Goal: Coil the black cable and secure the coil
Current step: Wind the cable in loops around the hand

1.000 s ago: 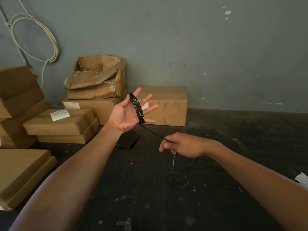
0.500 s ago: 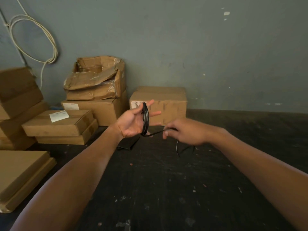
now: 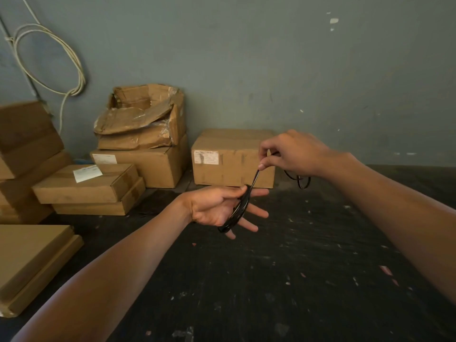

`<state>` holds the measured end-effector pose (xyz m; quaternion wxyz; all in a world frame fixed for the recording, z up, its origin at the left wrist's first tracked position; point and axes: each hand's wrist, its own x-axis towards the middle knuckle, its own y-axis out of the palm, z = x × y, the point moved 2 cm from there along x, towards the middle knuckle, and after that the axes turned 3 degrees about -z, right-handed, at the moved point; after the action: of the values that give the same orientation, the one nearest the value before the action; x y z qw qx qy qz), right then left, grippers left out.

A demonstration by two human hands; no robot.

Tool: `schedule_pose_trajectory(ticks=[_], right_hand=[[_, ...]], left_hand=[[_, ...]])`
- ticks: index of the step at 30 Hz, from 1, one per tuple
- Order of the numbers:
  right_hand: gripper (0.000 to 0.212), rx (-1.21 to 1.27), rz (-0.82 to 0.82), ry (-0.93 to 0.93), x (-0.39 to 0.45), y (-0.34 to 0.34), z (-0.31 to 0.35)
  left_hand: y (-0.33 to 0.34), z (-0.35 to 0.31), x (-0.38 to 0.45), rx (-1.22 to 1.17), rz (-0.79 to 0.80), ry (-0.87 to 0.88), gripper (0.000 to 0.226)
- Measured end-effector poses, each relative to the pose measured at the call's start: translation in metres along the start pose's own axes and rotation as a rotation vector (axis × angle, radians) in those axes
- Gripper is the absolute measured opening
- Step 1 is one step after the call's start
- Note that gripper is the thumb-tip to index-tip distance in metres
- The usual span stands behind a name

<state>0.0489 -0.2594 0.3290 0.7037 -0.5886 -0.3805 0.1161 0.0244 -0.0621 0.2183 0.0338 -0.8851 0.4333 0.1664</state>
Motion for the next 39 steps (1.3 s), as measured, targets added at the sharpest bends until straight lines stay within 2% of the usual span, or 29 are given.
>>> schedule_pose_trajectory(ticks=[7, 12, 15, 17, 20, 30, 35, 39], right_hand=[[0.017, 0.348, 0.037, 0.070, -0.014, 0.020, -0.025], [0.025, 0.237, -0.036, 0.027, -0.040, 0.054, -0.023], [0.031, 0.226, -0.048, 0.068, -0.048, 0.078, -0.018], [0.024, 0.192, 0.006, 0.097, -0.051, 0.095, -0.017], [0.010, 0.270, 0.042, 0.123, -0.056, 0.113, -0.015], [0.019, 0.401, 0.235, 0.140, -0.053, 0.125, 0.011], [0.019, 0.453, 0.242, 0.130, -0.054, 0.122, 0.030], [0.020, 0.456, 0.269, 0.129, -0.051, 0.114, 0.044]], left_hand=[[0.024, -0.012, -0.003, -0.072, 0.261, 0.071, 0.057], [0.030, -0.026, 0.000, -0.129, 0.314, 0.171, 0.056], [0.030, -0.038, 0.001, -0.147, 0.317, 0.224, 0.057], [0.031, -0.047, 0.000, -0.157, 0.330, 0.256, 0.056], [0.030, -0.060, -0.002, -0.173, 0.338, 0.302, 0.055], [0.014, -0.072, 0.001, -0.326, 0.174, 0.456, 0.053], [0.002, -0.069, 0.007, -0.422, 0.123, 0.488, 0.051], [-0.009, -0.062, 0.013, -0.488, 0.008, 0.490, 0.051]])
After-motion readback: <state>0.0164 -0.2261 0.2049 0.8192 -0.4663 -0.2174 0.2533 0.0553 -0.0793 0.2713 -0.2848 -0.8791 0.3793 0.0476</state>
